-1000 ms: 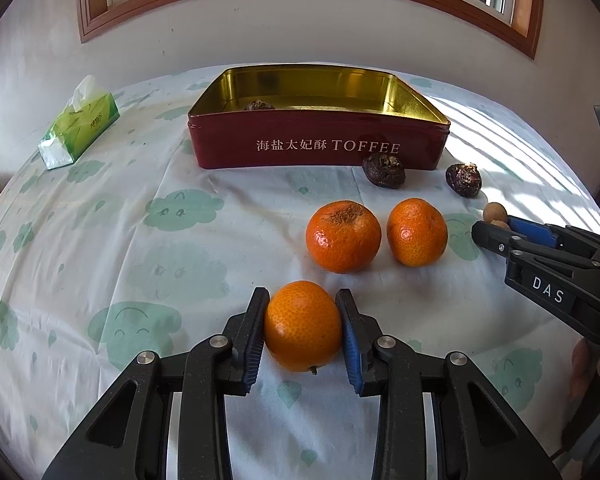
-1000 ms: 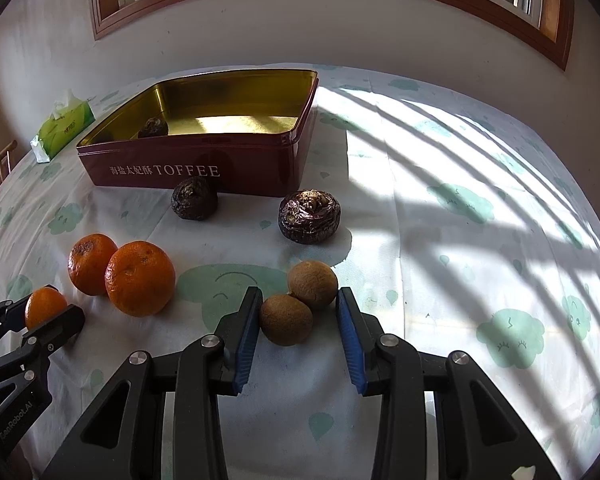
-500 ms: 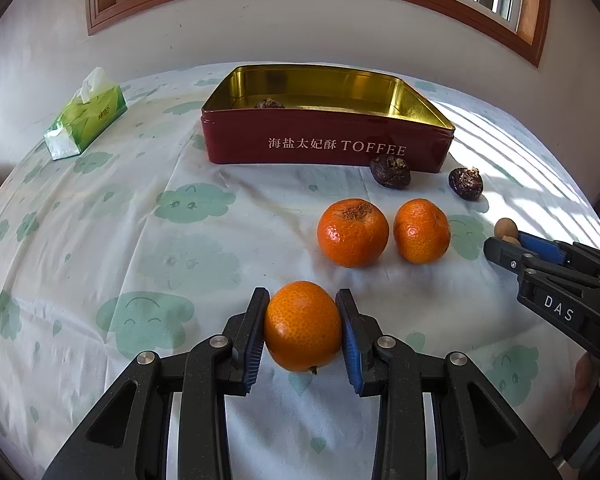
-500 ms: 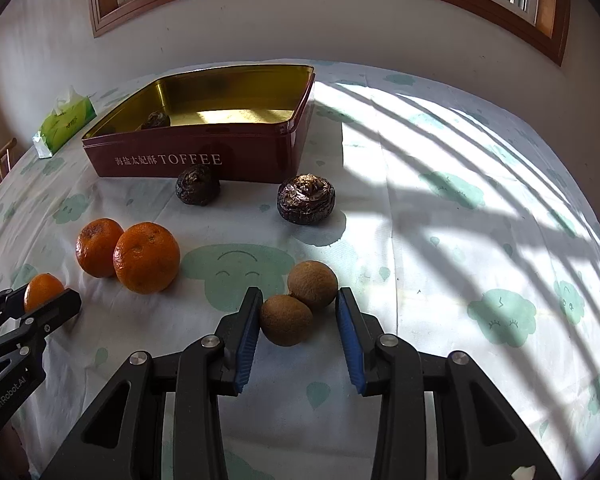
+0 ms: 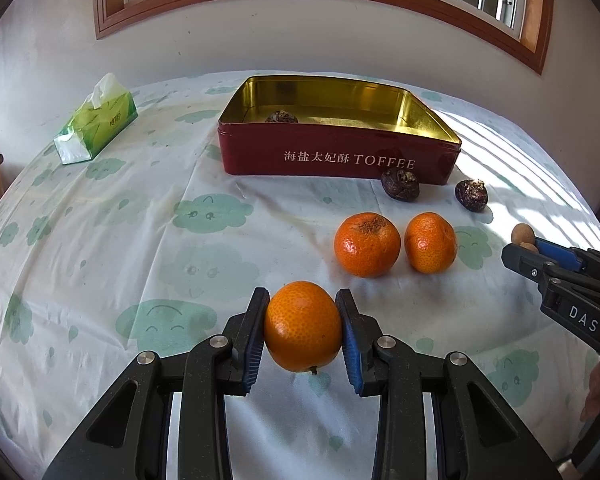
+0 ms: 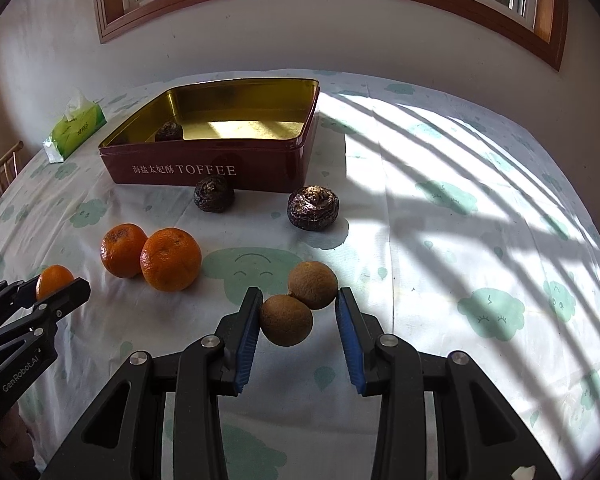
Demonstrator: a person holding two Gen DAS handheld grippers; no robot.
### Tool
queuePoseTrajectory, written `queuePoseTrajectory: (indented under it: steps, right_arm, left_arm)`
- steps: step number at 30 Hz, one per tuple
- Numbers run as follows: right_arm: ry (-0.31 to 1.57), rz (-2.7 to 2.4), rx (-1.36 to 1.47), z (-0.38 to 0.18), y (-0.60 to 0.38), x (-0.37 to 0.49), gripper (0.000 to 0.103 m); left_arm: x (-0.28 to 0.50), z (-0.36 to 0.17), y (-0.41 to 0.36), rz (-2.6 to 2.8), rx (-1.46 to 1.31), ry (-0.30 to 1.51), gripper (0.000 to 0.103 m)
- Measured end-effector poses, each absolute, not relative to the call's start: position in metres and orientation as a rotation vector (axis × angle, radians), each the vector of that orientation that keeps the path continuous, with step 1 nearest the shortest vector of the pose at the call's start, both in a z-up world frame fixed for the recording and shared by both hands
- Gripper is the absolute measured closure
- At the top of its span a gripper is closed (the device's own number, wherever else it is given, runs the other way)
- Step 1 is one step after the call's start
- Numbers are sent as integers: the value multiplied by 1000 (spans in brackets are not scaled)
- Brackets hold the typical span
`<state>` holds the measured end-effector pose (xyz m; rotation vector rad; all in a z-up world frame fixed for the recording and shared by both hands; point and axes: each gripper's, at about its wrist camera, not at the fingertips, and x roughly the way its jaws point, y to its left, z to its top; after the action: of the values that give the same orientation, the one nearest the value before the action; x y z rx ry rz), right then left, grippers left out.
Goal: Organize fruits
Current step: 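Carry the orange and longans over the TOFFEE tin with both tools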
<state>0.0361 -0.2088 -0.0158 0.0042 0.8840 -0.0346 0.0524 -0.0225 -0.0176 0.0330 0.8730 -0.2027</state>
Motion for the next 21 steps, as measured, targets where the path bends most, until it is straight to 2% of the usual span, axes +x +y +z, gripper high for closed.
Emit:
queuePoseTrajectory:
  steps: [12, 21]
  right_arm:
    - [836, 13, -14, 14, -195, 54, 68]
    - [790, 36, -37, 37, -185, 93, 68]
  left_arm:
    - [76, 9, -9, -200, 16, 814, 68]
    - [122, 35, 4, -188, 8, 761, 68]
